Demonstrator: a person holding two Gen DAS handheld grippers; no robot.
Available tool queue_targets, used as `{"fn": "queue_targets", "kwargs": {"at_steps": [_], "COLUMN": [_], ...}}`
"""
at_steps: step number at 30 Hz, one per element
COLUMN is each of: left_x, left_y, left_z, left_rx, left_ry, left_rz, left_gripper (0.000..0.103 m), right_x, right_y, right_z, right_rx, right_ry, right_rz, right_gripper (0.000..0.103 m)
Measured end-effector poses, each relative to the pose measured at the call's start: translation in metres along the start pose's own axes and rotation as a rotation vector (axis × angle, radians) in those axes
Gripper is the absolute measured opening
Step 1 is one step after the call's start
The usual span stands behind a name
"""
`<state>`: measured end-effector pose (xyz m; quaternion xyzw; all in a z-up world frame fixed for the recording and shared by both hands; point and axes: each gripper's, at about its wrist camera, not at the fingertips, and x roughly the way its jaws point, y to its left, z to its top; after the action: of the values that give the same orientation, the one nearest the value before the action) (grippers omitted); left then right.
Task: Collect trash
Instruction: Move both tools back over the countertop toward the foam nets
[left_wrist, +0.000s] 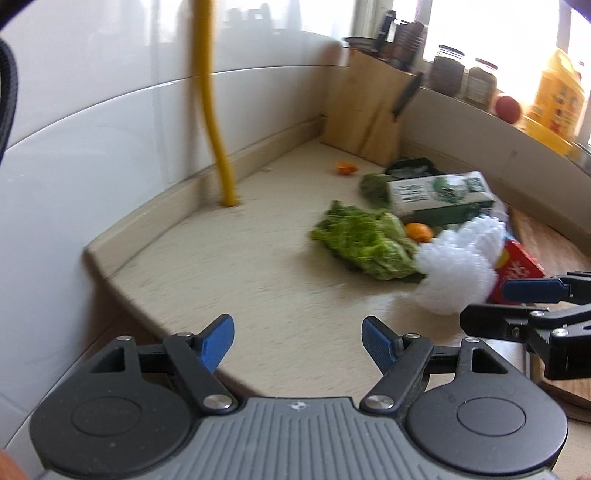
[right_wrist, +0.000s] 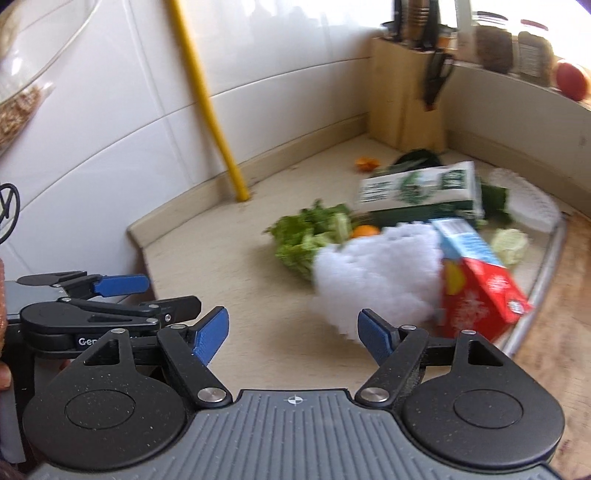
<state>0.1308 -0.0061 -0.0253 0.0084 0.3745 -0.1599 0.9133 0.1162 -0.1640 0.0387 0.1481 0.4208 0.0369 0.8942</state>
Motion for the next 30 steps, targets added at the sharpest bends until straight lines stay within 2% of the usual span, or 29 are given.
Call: {"fn": "queue_targets", "kwargs": {"at_steps": [18, 22, 30], "left_x": [0.039, 0.050, 0.076], "left_y": [-0.081, -0.099, -0.122], "left_z": [0.026, 0.030, 0.042], "left_rx": [0.141, 0.172, 0.220], "left_ry": [0.037, 0.048, 0.061], "left_rz": [-0.194, -0.220, -0.226], "left_gripper": [0.074, 0.074, 0.075], "right_x": [-0.019, -0.022, -0.021], "right_y": [-0.068, -0.085, -0.112], "right_z": [-0.006, -0.008, -0.007], "right_rx": [0.121, 0.149, 0.174], "right_ry": [-0.014, -0.010, 0.006], "right_rz": [-0.171, -0.195, -0.204], "right_gripper": [0.086, 0.086, 0.087]}}
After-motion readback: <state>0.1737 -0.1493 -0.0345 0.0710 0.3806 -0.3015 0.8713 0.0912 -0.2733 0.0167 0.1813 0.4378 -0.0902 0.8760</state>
